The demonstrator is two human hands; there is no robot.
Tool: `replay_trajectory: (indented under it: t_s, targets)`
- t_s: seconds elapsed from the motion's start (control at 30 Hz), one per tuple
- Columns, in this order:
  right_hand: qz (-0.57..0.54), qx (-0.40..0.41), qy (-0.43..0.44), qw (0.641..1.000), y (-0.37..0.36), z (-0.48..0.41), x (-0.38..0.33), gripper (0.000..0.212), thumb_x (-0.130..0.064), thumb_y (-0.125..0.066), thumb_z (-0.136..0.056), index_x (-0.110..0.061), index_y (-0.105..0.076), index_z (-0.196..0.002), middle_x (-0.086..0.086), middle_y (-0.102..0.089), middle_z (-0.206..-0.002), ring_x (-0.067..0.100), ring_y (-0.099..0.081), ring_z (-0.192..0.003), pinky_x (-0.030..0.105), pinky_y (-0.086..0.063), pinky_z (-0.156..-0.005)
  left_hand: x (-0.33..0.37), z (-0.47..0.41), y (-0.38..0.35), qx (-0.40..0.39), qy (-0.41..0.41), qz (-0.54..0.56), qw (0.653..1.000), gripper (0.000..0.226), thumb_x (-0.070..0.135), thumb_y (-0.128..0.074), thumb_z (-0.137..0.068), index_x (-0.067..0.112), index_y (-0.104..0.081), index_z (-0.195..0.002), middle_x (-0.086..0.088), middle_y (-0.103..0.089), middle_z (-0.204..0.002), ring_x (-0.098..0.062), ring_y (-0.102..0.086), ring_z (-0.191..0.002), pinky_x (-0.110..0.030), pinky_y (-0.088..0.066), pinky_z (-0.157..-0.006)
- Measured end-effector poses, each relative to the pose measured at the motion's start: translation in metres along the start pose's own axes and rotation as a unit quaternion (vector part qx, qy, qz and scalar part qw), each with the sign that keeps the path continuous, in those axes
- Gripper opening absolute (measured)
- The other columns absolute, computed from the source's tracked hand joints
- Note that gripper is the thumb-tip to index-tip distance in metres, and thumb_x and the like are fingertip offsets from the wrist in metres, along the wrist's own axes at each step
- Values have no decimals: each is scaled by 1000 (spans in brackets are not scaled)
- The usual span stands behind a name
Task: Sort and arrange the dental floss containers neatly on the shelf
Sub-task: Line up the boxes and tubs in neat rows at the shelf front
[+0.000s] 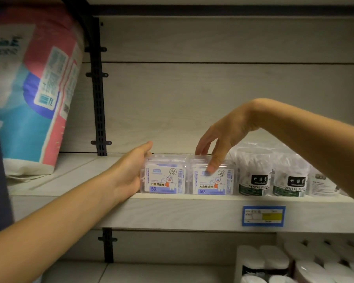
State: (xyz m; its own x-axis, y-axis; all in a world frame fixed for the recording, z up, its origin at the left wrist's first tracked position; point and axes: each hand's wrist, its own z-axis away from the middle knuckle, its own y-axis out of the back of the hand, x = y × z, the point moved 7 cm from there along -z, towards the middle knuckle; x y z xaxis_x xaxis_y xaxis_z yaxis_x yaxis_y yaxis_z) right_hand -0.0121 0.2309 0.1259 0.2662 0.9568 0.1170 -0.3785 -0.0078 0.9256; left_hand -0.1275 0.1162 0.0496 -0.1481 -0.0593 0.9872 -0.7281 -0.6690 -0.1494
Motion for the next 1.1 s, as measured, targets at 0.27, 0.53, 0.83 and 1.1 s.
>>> replay_trajectory:
  t_s: [0.27, 0.53, 0.83, 1.1]
  targets:
    - [-59, 60, 20, 996, 11, 13, 10, 92, -65, -59, -59, -33, -32, -142, -13, -32, -149, 11, -28, -138, 40, -19, -114, 8, 5, 1, 18, -57, -26, 998, 64, 46, -33, -95, 6, -28, -145, -14, -40, -147, -28, -44, -129, -45, -36, -102]
    - [-283, 469, 27, 836, 4, 145, 121, 56, -54, -44, -75, -32, -51, -127, -18, -56, -124, -4, -50, -113, 17, -38, -90, 72, 30, -1, 101, -408, -207, 883, 33, 66, -52, -74, 45, -68, -94, 22, -63, -114, -8, -49, -122, -43, -28, -111]
    - [-486, 484, -48, 726, -103, 149, 276, 69, -62, -39, -83, -28, -31, -142, -5, -34, -150, 15, -32, -136, 40, -23, -114, 68, 51, -191, -22, -441, -356, 824, 23, 46, -59, -72, 32, -69, -88, 19, -69, -95, 24, -53, -88, 9, -32, -75]
    - [-705, 335, -17, 625, -127, 92, 292, 83, -65, -30, -87, -11, -16, -147, 7, -22, -155, 24, -26, -140, 42, -18, -115, 57, 20, -308, -102, -318, -629, 702, 64, 60, -47, -81, 37, -37, -140, 19, -37, -145, 2, -35, -127, -17, -26, -99]
